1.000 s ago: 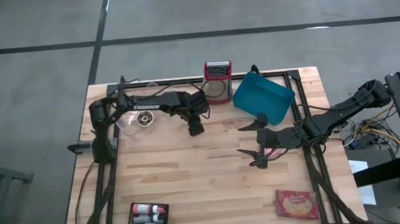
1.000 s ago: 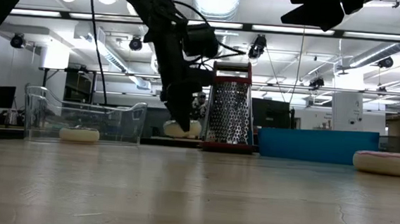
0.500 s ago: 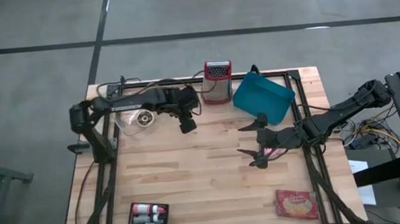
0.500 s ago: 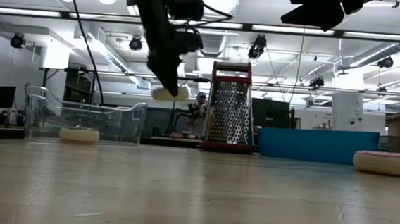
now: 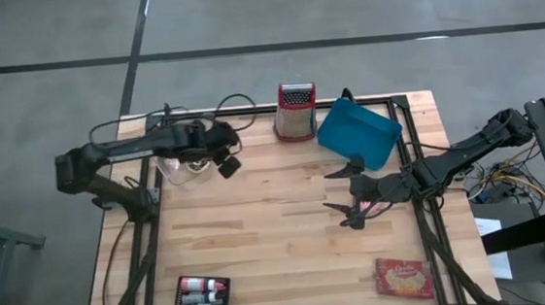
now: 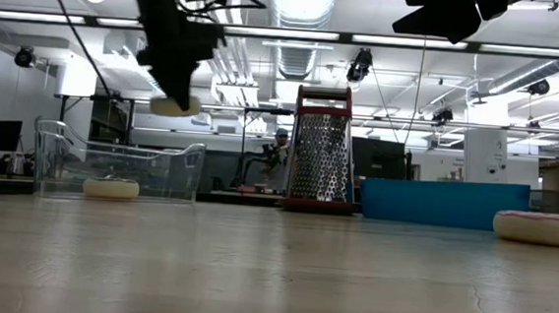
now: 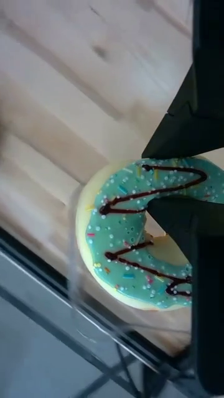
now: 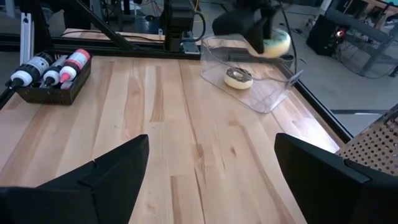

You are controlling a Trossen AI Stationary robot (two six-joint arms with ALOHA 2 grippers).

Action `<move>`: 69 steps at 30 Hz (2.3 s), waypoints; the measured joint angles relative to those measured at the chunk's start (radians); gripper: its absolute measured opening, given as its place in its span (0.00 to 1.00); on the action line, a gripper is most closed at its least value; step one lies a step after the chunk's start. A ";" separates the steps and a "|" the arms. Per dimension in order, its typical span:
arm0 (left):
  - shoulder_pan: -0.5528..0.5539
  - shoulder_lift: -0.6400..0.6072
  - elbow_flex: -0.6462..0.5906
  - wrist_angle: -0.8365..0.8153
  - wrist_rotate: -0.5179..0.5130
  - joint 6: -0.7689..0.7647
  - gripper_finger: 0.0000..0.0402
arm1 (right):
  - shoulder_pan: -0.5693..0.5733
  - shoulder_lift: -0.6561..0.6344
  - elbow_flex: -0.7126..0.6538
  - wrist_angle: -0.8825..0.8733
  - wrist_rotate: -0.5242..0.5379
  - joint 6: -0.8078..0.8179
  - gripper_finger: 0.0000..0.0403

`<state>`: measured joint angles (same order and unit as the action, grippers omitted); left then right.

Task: Pick & Place Food Item
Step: Put the green donut into the transparent bin

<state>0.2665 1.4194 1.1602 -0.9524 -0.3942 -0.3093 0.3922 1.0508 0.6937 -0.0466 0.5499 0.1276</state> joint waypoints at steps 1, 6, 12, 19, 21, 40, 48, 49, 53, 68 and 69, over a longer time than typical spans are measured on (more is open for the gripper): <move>0.001 -0.027 -0.019 -0.009 -0.009 -0.015 0.26 | -0.001 0.000 0.000 0.001 0.000 0.000 0.85; 0.001 -0.139 -0.105 -0.017 -0.018 -0.008 0.26 | -0.001 0.000 0.000 0.000 0.000 0.000 0.86; 0.013 -0.217 -0.187 -0.006 -0.018 0.047 0.26 | -0.001 0.000 0.000 0.000 0.000 0.001 0.86; 0.092 -0.225 -0.209 0.015 -0.015 0.019 0.26 | 0.000 0.000 0.000 0.000 0.000 0.001 0.85; 0.127 -0.225 -0.217 0.055 0.027 0.050 0.26 | 0.000 0.000 0.000 0.000 0.000 0.000 0.85; 0.400 -0.210 -0.302 0.199 0.374 0.207 0.26 | 0.001 0.000 0.000 0.000 0.000 0.001 0.85; 0.402 -0.061 -0.286 0.208 0.386 0.235 0.26 | 0.000 0.000 0.000 0.000 0.000 0.001 0.87; 0.402 -0.035 -0.272 0.201 0.385 0.235 0.26 | 0.000 0.000 0.000 0.000 0.000 0.002 0.87; 0.405 0.063 -0.222 0.183 0.384 0.237 0.26 | 0.000 0.000 0.000 0.000 0.000 0.000 0.86; 0.408 0.228 -0.185 0.194 0.382 0.212 0.26 | -0.001 0.000 0.000 0.000 0.000 0.002 0.87; 0.408 0.227 -0.185 0.194 0.380 0.211 0.26 | -0.001 0.000 0.000 0.000 0.000 0.002 0.87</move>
<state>0.6743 1.6460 0.9752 -0.7588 -0.0138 -0.0981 0.3916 1.0508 0.6937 -0.0463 0.5499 0.1291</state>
